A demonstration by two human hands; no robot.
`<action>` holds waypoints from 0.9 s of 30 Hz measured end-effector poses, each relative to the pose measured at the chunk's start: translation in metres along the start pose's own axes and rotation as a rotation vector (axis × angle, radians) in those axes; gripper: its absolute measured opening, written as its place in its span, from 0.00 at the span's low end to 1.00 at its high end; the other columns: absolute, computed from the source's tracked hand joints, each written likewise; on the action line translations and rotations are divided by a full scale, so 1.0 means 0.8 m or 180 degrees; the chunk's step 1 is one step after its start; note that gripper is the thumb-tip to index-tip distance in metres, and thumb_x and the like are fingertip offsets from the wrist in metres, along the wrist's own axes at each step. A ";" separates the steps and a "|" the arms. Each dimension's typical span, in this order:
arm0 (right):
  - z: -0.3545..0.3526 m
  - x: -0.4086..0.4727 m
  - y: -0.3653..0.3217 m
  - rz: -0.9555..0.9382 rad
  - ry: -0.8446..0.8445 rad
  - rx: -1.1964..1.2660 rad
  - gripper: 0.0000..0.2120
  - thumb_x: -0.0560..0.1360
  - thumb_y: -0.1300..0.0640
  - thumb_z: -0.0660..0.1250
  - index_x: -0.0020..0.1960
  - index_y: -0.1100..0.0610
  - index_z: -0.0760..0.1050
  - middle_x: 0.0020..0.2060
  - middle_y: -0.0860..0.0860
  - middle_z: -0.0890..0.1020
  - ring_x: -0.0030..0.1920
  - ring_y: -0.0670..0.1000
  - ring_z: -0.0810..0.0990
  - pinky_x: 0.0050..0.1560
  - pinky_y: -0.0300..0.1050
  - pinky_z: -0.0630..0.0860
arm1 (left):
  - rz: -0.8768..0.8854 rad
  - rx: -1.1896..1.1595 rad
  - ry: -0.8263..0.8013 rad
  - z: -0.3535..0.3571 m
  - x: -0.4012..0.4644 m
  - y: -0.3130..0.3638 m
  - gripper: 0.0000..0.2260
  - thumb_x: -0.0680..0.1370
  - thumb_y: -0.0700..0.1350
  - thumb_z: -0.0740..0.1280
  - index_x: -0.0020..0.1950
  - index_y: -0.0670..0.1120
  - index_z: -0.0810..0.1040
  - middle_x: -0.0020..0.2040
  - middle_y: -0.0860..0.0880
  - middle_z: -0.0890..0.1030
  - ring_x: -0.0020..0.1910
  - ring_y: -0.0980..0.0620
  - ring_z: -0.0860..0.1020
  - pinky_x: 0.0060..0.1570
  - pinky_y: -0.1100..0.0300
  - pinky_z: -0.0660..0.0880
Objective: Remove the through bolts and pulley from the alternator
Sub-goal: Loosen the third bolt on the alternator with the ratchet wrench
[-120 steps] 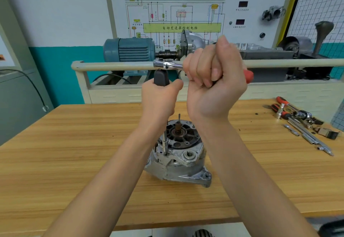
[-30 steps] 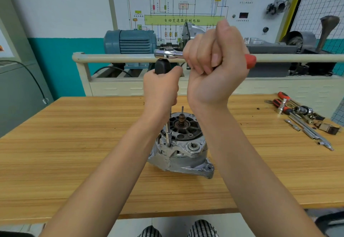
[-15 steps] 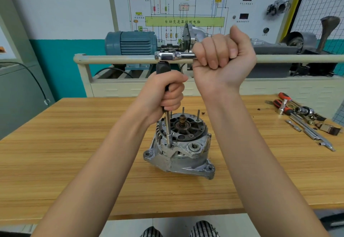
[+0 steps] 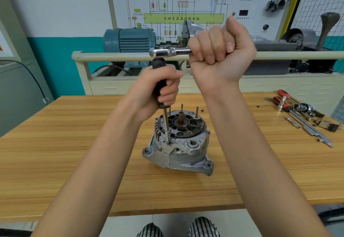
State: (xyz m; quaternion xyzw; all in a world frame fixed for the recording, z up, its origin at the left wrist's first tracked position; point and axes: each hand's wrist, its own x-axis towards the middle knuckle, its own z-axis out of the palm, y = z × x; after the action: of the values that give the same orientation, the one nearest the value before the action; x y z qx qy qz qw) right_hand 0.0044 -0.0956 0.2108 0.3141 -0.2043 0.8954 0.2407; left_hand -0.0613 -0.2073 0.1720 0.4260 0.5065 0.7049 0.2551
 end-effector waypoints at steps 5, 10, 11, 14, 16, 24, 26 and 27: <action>-0.012 0.004 -0.006 0.0189 0.0269 0.0637 0.24 0.73 0.60 0.55 0.18 0.56 0.60 0.13 0.48 0.59 0.18 0.47 0.51 0.23 0.37 0.53 | -0.0118 -0.0100 -0.0256 0.011 0.005 -0.002 0.19 0.72 0.42 0.65 0.22 0.49 0.66 0.17 0.54 0.60 0.15 0.59 0.56 0.18 0.68 0.53; -0.001 -0.010 0.004 -0.0488 0.0006 -0.0429 0.29 0.79 0.64 0.50 0.19 0.54 0.60 0.15 0.47 0.59 0.18 0.46 0.54 0.24 0.39 0.54 | 0.0291 0.0384 0.1796 0.033 0.018 -0.013 0.19 0.74 0.35 0.63 0.27 0.48 0.62 0.20 0.53 0.59 0.18 0.55 0.55 0.20 0.68 0.54; 0.003 -0.015 0.010 -0.0674 -0.0165 -0.0664 0.28 0.78 0.65 0.51 0.19 0.54 0.60 0.15 0.47 0.60 0.19 0.46 0.54 0.25 0.40 0.54 | 0.0378 0.0483 0.2108 0.037 0.020 -0.015 0.17 0.74 0.35 0.63 0.28 0.47 0.61 0.21 0.52 0.60 0.19 0.55 0.55 0.21 0.67 0.55; 0.013 -0.025 0.026 -0.1289 -0.0484 -0.1176 0.19 0.74 0.67 0.54 0.27 0.51 0.65 0.17 0.47 0.62 0.19 0.45 0.58 0.26 0.41 0.54 | 0.0515 0.0597 0.2348 0.042 0.021 -0.018 0.17 0.72 0.34 0.63 0.30 0.47 0.60 0.24 0.50 0.59 0.22 0.53 0.55 0.22 0.67 0.55; 0.015 -0.027 0.028 -0.1429 -0.0540 -0.1285 0.16 0.73 0.67 0.54 0.30 0.51 0.66 0.17 0.46 0.62 0.19 0.45 0.58 0.26 0.40 0.55 | 0.0449 0.0570 0.1986 0.037 0.016 -0.016 0.16 0.72 0.34 0.64 0.30 0.47 0.61 0.22 0.52 0.59 0.20 0.55 0.55 0.21 0.67 0.55; -0.004 0.003 -0.003 0.0245 0.0250 0.0401 0.29 0.78 0.60 0.51 0.18 0.55 0.59 0.14 0.48 0.58 0.18 0.46 0.51 0.23 0.37 0.53 | -0.0106 -0.0340 -0.0534 0.000 0.001 0.001 0.14 0.68 0.39 0.68 0.26 0.47 0.67 0.19 0.54 0.63 0.17 0.58 0.57 0.19 0.67 0.58; -0.010 0.005 -0.004 0.0283 0.0374 0.0655 0.28 0.78 0.59 0.52 0.18 0.55 0.59 0.13 0.48 0.58 0.18 0.46 0.51 0.22 0.36 0.53 | -0.0155 -0.0235 -0.0494 0.006 0.003 -0.001 0.16 0.70 0.39 0.65 0.23 0.47 0.65 0.17 0.54 0.61 0.16 0.58 0.54 0.18 0.68 0.55; -0.012 0.005 -0.004 0.0229 0.0388 0.0659 0.28 0.77 0.59 0.53 0.18 0.55 0.59 0.14 0.48 0.58 0.17 0.46 0.53 0.22 0.37 0.54 | -0.0158 -0.0157 -0.0315 0.008 0.004 -0.001 0.18 0.71 0.39 0.63 0.22 0.48 0.64 0.17 0.54 0.60 0.15 0.58 0.54 0.18 0.69 0.54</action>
State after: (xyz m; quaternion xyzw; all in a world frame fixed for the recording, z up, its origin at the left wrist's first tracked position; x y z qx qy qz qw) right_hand -0.0006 -0.0868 0.2072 0.2747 -0.1069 0.9371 0.1867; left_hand -0.0576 -0.2011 0.1732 0.4412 0.4861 0.6887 0.3077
